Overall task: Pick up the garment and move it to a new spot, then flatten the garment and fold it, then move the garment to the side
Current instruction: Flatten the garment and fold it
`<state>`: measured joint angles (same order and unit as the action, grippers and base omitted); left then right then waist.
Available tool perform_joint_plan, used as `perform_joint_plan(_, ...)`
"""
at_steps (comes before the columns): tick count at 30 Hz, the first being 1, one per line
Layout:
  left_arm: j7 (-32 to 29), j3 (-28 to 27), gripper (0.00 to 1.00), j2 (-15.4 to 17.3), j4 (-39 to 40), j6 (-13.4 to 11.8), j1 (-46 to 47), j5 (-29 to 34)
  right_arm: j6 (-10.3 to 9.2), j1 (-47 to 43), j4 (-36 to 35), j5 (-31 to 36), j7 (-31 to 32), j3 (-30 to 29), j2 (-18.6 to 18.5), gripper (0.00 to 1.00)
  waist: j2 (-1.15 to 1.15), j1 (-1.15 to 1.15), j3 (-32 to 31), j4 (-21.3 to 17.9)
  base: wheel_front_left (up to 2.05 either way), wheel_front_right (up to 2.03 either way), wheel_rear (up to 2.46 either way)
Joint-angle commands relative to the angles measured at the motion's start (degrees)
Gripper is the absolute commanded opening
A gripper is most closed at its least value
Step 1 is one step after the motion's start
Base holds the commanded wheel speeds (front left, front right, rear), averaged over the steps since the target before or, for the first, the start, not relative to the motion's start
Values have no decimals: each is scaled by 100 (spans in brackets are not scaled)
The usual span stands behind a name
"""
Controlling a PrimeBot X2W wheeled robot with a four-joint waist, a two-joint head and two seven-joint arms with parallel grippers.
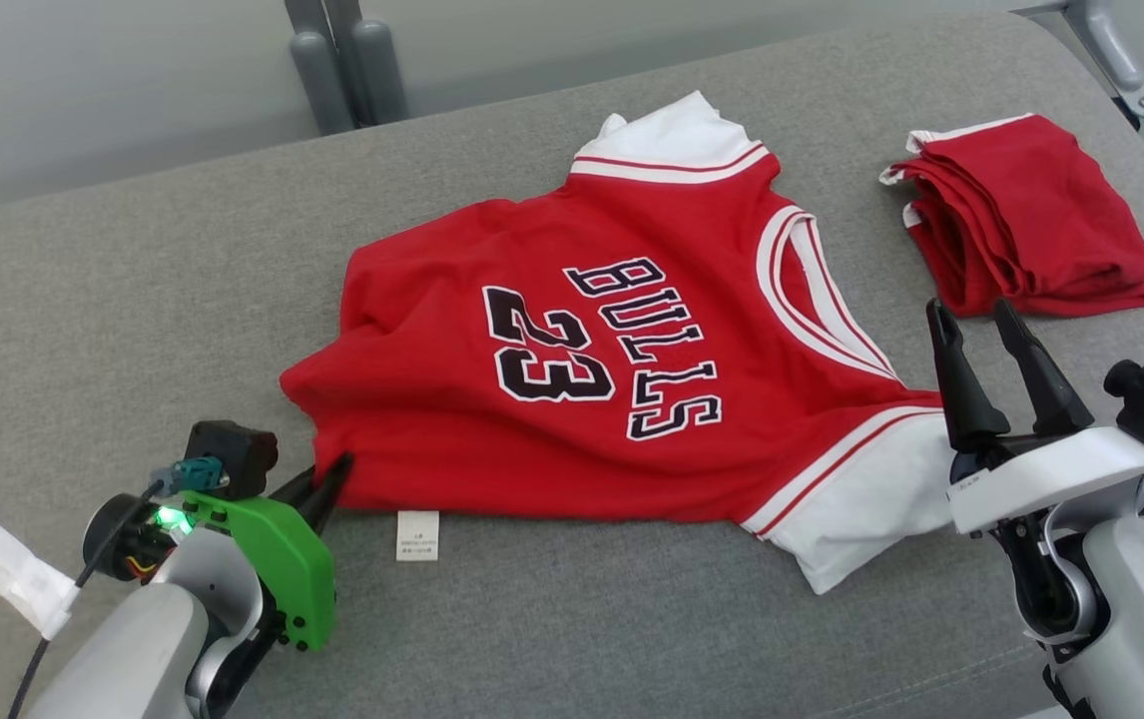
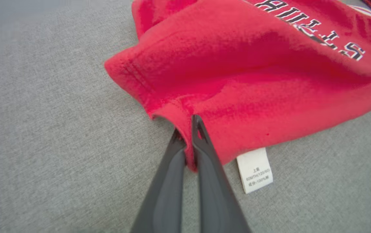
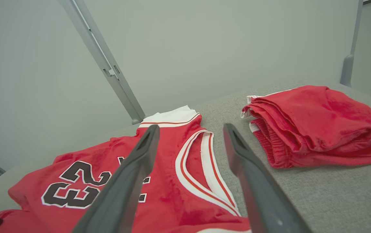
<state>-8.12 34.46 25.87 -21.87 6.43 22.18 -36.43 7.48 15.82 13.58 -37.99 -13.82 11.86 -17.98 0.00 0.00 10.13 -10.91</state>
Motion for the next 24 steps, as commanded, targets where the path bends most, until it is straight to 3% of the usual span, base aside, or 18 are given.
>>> perform_joint_plan(1,43,-57,0,-18,78,-68,-130,-103,4,-58,13,-7,-31,-13,-29,100,0,0,-107,151,0,0,0)
perform_joint_plan(15,-220,-530,0,278,1975,-1014,-1547,-771,3,-290,-58,53,186,-253,-152,100,0,0,-275,925,0,0,0)
perform_joint_plan(19,-293,-617,0,324,2183,-1215,-1866,-905,3,-305,-80,97,265,-296,-162,100,0,0,-280,1006,0,0,0)
perform_joint_plan(22,-218,-620,0,259,2001,-1230,-1929,-937,3,-269,-95,138,319,-299,-144,100,0,0,-292,1005,0,0,0)
perform_joint_plan(23,-178,-593,21,241,1876,-1196,-1921,-912,3,-249,-101,153,350,-286,-131,100,0,0,-296,990,0,0,0)
perform_joint_plan(24,-135,-593,55,197,1771,-1166,-1895,-919,3,-234,-104,156,360,-278,-124,100,0,0,-298,979,0,0,0)
